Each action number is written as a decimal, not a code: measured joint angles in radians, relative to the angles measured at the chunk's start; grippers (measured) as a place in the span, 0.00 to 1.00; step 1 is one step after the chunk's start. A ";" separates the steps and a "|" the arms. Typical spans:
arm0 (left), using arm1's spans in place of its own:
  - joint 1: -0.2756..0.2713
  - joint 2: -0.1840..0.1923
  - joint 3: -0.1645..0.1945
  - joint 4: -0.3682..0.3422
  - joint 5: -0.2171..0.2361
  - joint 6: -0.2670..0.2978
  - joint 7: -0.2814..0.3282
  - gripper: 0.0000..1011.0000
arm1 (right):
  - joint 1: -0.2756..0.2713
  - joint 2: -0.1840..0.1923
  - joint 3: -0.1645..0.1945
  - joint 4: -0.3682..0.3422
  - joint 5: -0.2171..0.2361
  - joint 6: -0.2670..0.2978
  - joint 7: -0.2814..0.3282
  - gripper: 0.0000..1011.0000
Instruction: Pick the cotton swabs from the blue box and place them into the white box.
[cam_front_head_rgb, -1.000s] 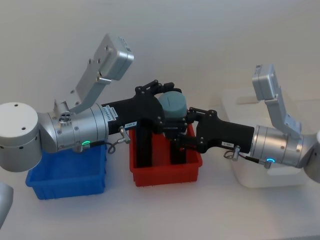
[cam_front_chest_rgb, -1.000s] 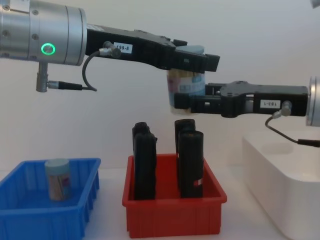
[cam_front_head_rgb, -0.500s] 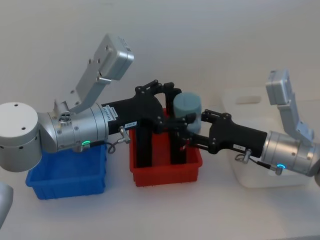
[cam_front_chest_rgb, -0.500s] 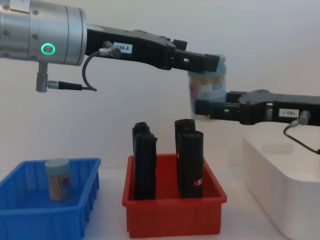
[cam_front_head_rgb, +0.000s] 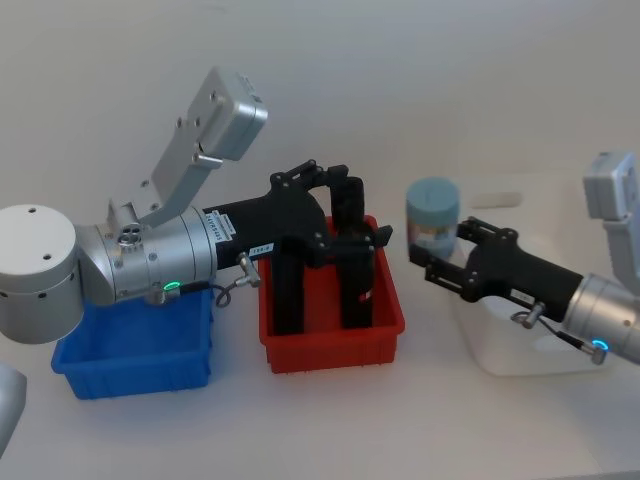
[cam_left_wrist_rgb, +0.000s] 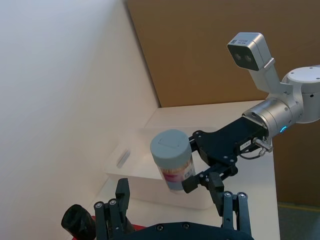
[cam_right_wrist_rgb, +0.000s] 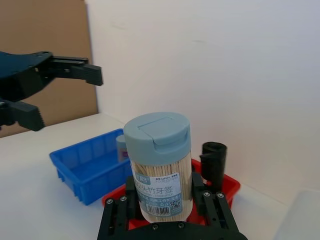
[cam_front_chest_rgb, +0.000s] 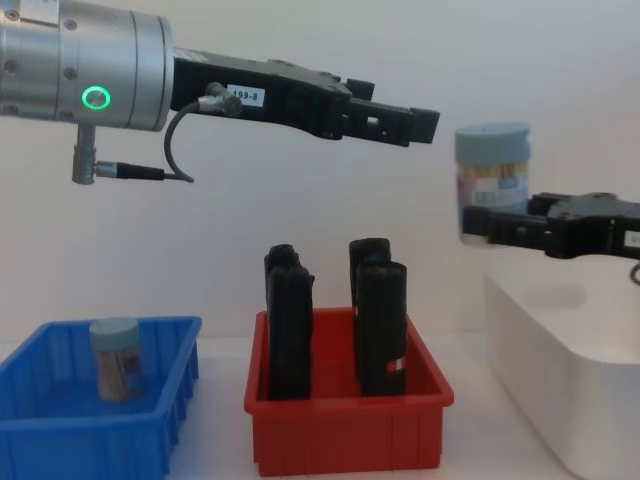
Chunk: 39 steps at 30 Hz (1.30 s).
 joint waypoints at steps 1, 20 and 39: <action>0.000 0.000 0.000 0.000 0.000 0.000 0.000 0.99 | -0.004 0.004 0.002 -0.004 0.002 -0.001 -0.011 0.64; 0.000 0.000 0.000 0.000 0.000 0.000 0.000 0.99 | -0.100 0.055 0.043 -0.061 0.024 -0.024 -0.290 0.64; 0.000 0.000 0.000 0.000 0.000 0.000 0.000 0.99 | -0.100 0.030 0.048 0.014 0.010 -0.030 -0.519 0.64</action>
